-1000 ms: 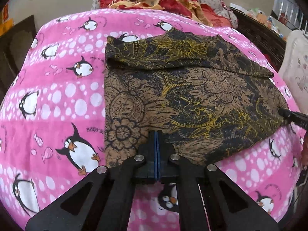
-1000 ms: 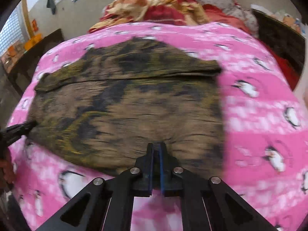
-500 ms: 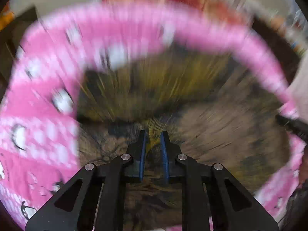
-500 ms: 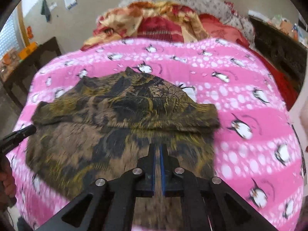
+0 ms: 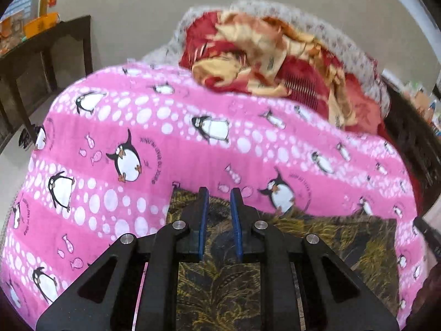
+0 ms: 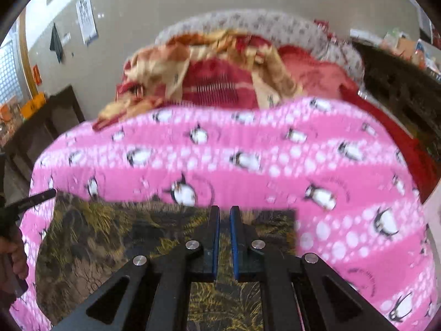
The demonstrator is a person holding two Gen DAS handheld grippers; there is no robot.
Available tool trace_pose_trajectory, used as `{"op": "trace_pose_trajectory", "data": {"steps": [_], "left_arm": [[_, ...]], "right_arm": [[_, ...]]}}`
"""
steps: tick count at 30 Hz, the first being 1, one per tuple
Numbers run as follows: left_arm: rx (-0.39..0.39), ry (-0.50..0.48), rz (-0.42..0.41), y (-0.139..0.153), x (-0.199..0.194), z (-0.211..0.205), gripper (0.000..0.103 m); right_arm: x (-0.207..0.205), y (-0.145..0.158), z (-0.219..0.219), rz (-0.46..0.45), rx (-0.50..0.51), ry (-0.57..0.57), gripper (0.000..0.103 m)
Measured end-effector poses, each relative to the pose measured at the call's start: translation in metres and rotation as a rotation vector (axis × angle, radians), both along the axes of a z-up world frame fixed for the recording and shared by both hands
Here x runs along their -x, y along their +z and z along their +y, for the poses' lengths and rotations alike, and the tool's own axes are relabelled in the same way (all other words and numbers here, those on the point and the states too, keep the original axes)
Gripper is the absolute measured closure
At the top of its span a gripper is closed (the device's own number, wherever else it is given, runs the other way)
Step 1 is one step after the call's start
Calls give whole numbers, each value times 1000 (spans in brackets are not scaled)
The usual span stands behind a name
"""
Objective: Fold small clothes
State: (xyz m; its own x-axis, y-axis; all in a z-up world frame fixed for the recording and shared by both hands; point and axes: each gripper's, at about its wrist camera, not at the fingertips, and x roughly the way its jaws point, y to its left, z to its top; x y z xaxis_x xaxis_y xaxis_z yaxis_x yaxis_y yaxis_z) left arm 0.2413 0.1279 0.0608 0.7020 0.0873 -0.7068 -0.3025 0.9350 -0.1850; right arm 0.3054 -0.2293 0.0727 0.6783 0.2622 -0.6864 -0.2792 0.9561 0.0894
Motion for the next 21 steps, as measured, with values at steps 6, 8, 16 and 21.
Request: {"op": "trace_pose_trajectory", "data": {"steps": [6, 8, 16, 21], "left_arm": [[-20, -69, 25, -45, -1, -37, 88], [-115, -69, 51, -71, -3, -38, 88], [62, -2, 30, -96, -7, -5, 86], [102, 1, 14, -97, -8, -2, 87]], "right_arm": [[2, -33, 19, 45, 21, 1, 98], [-5, -54, 23, 66, 34, 1, 98], [-22, -97, -5, 118, -44, -9, 89], [-26, -101, -18, 136, -123, -19, 89]]}}
